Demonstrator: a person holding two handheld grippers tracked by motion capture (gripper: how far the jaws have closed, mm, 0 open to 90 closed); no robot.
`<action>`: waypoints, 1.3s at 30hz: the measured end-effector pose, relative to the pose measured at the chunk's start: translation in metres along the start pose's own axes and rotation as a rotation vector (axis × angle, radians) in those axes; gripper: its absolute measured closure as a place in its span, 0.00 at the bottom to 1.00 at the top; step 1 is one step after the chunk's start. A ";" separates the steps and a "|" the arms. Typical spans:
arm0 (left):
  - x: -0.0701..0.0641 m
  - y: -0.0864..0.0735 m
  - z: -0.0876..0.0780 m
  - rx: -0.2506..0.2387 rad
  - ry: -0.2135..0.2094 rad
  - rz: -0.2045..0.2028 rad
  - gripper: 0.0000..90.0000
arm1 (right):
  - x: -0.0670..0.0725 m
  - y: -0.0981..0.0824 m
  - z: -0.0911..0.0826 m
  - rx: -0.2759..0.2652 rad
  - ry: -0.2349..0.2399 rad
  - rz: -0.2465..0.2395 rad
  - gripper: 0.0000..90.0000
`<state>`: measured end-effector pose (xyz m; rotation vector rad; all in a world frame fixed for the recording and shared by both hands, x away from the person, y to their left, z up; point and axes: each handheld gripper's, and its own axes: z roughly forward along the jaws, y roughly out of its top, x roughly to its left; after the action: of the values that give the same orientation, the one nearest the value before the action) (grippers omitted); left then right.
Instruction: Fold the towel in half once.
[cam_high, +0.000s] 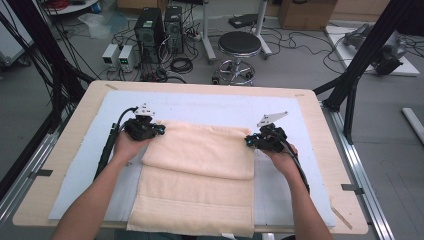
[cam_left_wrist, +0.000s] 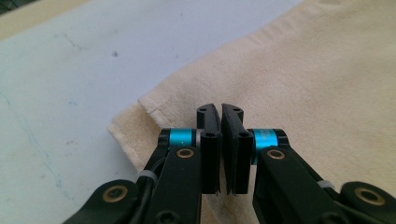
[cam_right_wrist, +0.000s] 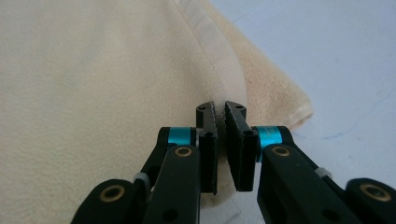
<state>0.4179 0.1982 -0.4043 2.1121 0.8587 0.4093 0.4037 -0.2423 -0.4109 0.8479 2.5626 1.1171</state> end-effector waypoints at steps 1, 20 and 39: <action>-0.001 0.001 -0.006 -0.006 -0.002 0.007 0.95 | 0.001 0.002 -0.002 -0.006 0.003 0.004 0.93; -0.083 -0.085 -0.135 -0.181 -0.123 0.120 0.93 | 0.102 0.000 -0.080 -0.136 0.144 -0.202 0.86; -0.066 -0.092 -0.105 -0.092 -0.133 0.089 0.66 | 0.091 -0.025 -0.046 -0.039 0.141 -0.128 0.62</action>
<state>0.2733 0.2523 -0.4097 2.0716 0.6597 0.3440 0.3009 -0.2299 -0.3952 0.6064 2.6545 1.2236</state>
